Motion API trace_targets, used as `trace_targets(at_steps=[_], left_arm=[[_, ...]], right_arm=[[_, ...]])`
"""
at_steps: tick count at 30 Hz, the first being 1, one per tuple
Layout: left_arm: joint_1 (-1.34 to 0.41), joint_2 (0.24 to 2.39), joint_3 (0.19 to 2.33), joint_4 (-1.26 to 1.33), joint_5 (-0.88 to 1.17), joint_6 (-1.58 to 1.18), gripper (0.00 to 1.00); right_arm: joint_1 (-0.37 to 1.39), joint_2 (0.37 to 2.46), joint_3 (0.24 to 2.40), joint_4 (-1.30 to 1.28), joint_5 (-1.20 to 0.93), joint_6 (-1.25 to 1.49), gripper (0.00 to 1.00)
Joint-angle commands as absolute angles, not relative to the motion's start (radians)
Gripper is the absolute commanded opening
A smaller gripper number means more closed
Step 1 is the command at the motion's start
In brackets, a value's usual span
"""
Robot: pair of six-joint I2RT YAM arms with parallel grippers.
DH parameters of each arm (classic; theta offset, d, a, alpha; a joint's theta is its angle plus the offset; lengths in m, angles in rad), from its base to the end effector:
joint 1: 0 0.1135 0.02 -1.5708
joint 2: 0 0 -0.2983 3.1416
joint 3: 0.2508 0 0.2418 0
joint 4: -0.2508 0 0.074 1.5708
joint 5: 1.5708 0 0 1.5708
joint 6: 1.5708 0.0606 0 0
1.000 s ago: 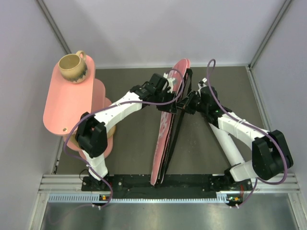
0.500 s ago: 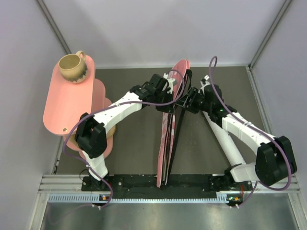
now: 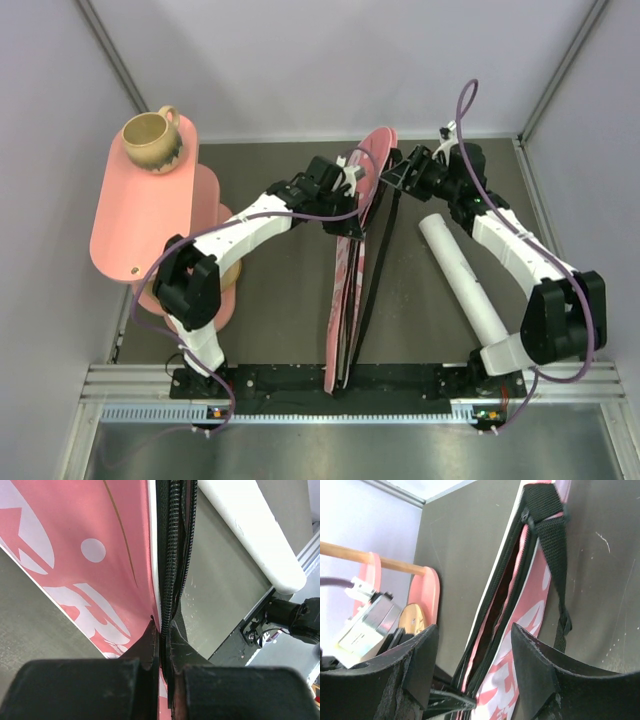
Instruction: Pack up the badminton gear
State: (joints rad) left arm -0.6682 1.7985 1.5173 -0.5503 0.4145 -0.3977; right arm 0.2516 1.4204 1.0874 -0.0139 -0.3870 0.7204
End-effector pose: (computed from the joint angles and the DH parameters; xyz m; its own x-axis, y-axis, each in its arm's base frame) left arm 0.3116 -0.2771 0.3011 -0.8369 0.2090 -0.5059 0.4946 0.6847 -0.5353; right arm 0.3223 0.1065 0.3443 -0.6263 0.4698 -0.6221 -0.2144 0.6635 0.7168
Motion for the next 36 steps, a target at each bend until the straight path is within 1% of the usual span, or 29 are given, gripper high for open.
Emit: trace_targets(at_steps=[1,13,21,25,27,30,31,33,36], left_arm=[[-0.655,1.733,1.483,-0.557,0.46,-0.4,0.0],[-0.646,1.729,1.479,-0.548,0.514,-0.397,0.0],[-0.641,1.717,1.465,-0.546,0.509,-0.391,0.0],[-0.643,1.718,1.465,-0.546,0.517,-0.393,0.0],[-0.641,1.718,1.463,-0.546,0.52,-0.393,0.0],[-0.641,1.718,1.463,-0.546,0.517,-0.393,0.0],[-0.641,1.718,1.463,-0.546,0.515,-0.391,0.0],[-0.64,1.718,1.463,-0.546,0.517,-0.391,0.0],[-0.64,1.72,1.462,-0.545,0.52,-0.393,0.0]], right_arm=[[0.224,1.503,1.19,0.012,-0.406,0.698,0.59],[0.201,1.713,1.348,0.097,-0.436,0.77,0.58],[0.195,1.729,1.403,0.062,-0.342,0.752,0.59],[0.192,1.739,1.422,0.061,-0.334,0.719,0.59],[0.193,1.756,1.439,0.063,-0.377,0.707,0.56],[0.193,1.759,1.431,0.093,-0.446,0.703,0.5],[0.192,1.756,1.427,0.098,-0.454,0.701,0.45],[0.192,1.747,1.416,0.097,-0.46,0.684,0.41],[0.192,1.74,1.408,0.086,-0.457,0.66,0.33]])
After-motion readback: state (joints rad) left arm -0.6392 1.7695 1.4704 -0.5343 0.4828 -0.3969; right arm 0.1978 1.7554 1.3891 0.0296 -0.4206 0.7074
